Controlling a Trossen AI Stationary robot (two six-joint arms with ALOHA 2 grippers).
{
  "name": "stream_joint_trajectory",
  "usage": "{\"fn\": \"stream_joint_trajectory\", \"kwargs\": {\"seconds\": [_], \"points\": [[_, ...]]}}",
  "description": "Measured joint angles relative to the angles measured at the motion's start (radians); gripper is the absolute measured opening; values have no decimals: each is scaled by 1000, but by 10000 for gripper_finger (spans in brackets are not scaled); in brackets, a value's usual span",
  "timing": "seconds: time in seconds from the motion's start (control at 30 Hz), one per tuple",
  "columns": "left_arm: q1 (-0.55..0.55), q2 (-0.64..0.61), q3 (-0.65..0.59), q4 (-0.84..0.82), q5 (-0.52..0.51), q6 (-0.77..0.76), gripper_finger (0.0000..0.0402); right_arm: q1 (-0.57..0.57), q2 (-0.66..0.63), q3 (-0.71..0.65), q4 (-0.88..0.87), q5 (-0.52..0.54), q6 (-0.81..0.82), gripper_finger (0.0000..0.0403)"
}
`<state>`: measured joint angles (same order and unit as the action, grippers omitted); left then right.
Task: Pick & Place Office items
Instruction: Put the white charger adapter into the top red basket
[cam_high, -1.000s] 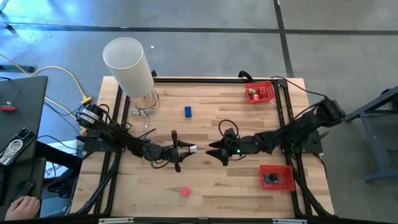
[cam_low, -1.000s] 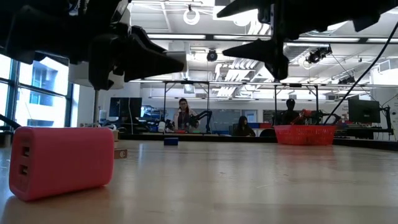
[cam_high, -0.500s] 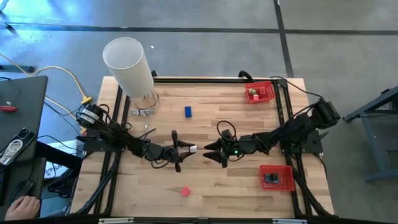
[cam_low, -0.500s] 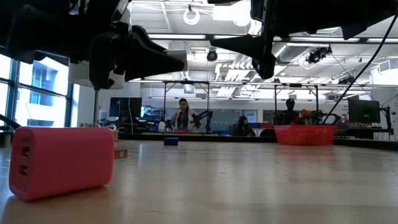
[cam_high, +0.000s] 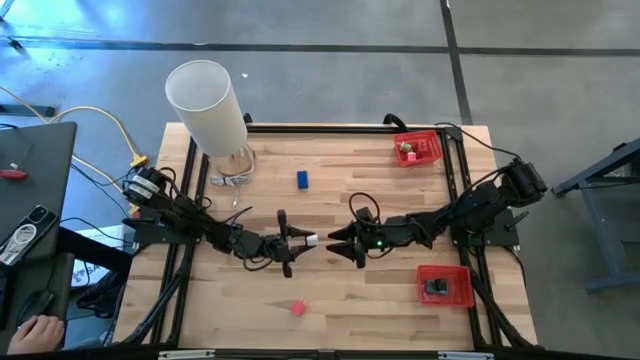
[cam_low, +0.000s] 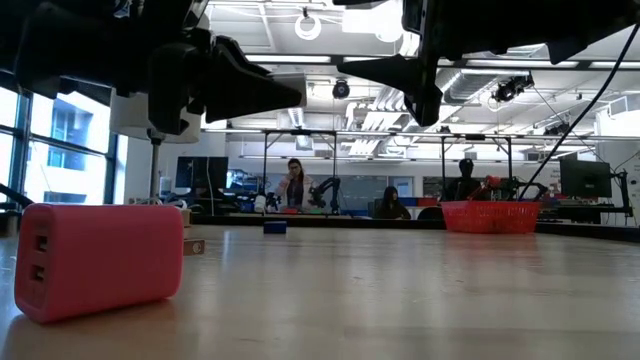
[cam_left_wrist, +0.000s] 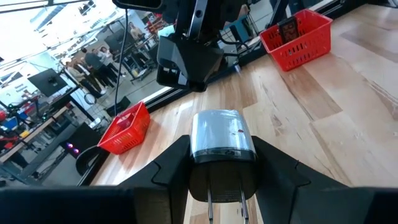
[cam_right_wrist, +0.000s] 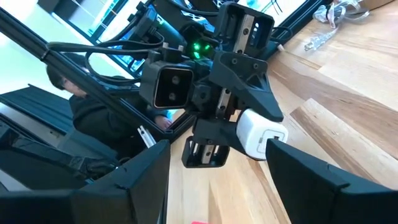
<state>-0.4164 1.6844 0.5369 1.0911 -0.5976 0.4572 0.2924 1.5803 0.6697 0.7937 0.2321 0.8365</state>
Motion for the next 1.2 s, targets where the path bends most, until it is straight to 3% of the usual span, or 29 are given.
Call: {"fn": "stream_joint_trajectory", "kwargs": {"seconds": [1.2], "points": [[2,0,65,-41,-2,53,131,0,0,0,34,-29,-2,254]]}}
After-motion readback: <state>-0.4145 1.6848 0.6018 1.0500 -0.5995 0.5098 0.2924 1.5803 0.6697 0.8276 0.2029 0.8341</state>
